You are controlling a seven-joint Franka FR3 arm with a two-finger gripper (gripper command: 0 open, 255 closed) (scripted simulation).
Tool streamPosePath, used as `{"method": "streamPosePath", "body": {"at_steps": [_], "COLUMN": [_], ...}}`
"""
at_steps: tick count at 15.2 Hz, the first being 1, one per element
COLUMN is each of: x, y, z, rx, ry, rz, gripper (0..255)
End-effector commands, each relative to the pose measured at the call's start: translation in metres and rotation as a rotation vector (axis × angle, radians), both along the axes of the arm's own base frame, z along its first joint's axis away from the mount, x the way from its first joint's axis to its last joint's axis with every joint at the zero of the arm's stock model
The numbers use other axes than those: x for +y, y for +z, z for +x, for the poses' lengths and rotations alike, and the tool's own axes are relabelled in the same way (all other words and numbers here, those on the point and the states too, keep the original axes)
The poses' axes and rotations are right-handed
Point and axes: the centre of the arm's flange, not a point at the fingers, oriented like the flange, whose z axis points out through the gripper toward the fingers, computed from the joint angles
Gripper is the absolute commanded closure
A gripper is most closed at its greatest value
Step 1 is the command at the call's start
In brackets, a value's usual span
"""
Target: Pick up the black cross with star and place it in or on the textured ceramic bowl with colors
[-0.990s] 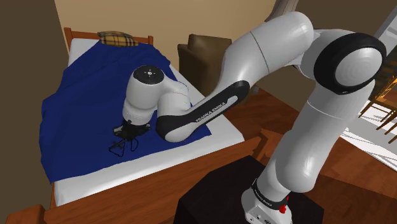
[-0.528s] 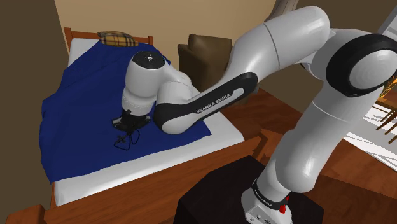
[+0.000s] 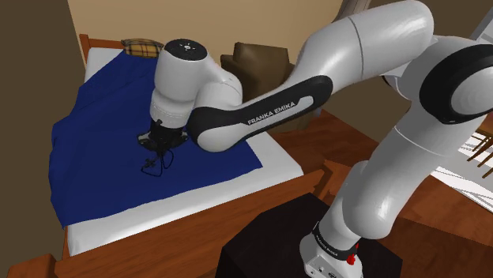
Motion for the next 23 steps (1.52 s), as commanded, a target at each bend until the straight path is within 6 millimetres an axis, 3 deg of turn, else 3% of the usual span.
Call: {"method": "streamPosePath", "body": {"at_steps": [1, 6, 23], "x": [0.001, 0.001, -0.207], "y": [0.01, 0.032, 0.039], "z": [0.0, 0.0, 0.085], "rx": [0.001, 0.001, 0.001], "ry": [0.0, 0.0, 0.0], "rz": [0.0, 0.0, 0.0], "gripper": [255, 255, 255]}}
